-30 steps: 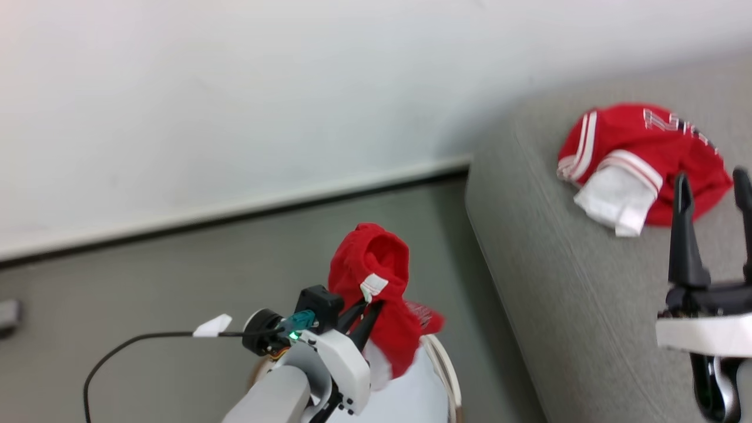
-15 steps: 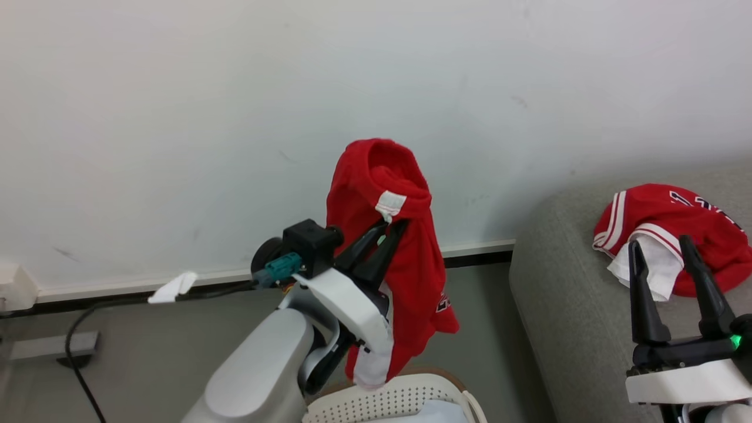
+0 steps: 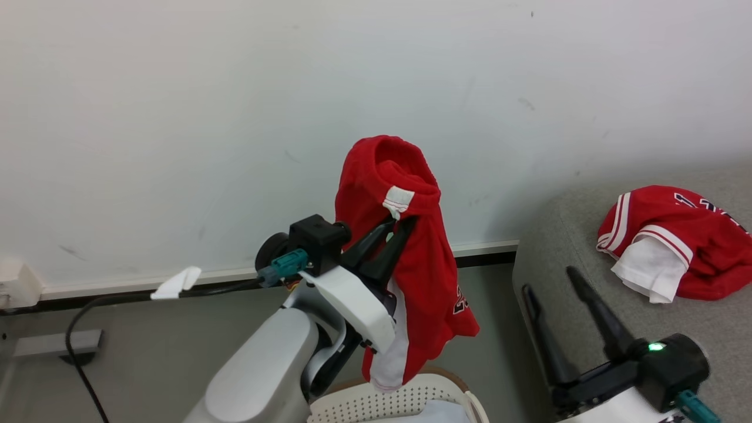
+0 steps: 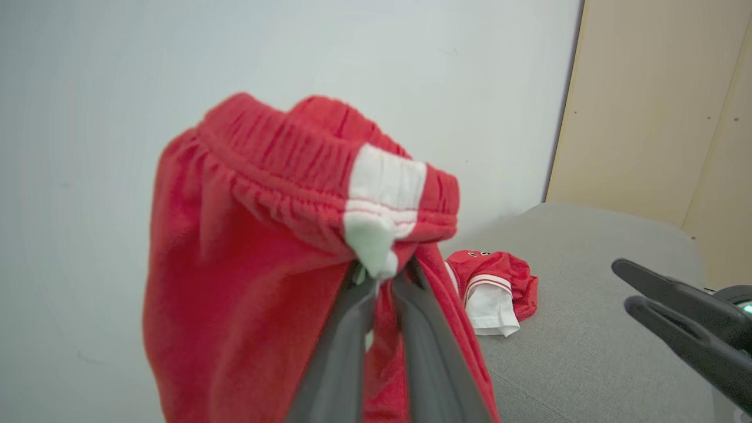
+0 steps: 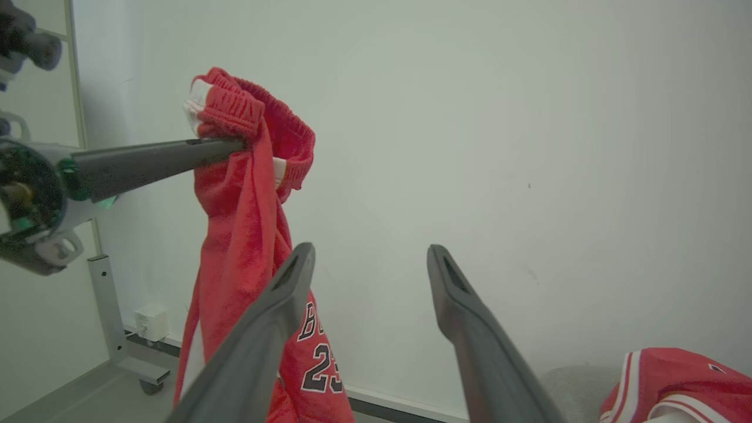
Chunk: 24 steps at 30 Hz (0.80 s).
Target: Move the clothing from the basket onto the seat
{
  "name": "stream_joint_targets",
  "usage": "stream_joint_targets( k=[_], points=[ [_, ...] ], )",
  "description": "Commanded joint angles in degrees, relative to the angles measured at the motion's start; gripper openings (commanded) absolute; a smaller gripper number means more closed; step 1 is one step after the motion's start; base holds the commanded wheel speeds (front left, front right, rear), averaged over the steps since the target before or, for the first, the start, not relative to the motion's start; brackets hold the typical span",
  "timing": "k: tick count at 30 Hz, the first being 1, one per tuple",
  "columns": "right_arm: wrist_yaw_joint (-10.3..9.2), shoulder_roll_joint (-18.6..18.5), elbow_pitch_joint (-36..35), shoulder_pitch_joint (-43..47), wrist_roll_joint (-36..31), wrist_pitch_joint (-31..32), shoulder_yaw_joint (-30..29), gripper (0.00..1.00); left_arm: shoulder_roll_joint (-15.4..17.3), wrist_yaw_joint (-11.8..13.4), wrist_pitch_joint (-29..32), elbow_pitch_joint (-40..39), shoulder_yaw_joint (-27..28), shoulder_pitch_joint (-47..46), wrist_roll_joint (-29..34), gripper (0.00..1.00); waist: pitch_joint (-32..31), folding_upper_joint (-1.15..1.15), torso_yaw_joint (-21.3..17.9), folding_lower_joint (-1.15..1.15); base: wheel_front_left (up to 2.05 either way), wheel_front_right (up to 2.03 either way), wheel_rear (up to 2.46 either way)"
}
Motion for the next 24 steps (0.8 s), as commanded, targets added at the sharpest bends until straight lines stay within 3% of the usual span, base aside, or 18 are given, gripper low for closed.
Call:
stream_joint_targets(
  k=[1, 11, 24],
  points=[
    [-0.13, -0.8, 0.9, -0.7, 0.9, -0.2, 2.3, 1.00, 0.0, 0.0, 0.1, -0.1, -0.4, 0.5, -0.5, 0.00, 0.0, 0.00, 0.4, 0.00, 0.00, 0.00, 0.00],
    [-0.13, -2.6, 13.4, -8.5, 5.6, -0.2, 16.7, 1.00, -2.4, -0.7, 0.7, 0.9, -5.3, -0.4, -1.3, 0.00, -0.6, 0.00, 5.7, 0.00, 0.00, 0.00, 0.00],
    [-0.13, -0.6, 27.5, -17.4, 11.2, -0.2, 25.0, 1.00, -3.6, -1.4, 2.3, -0.9, -13.3, 0.4, -5.2, 0.00, -1.6, 0.00, 12.0, 0.00, 0.00, 0.00, 0.00]
  ],
)
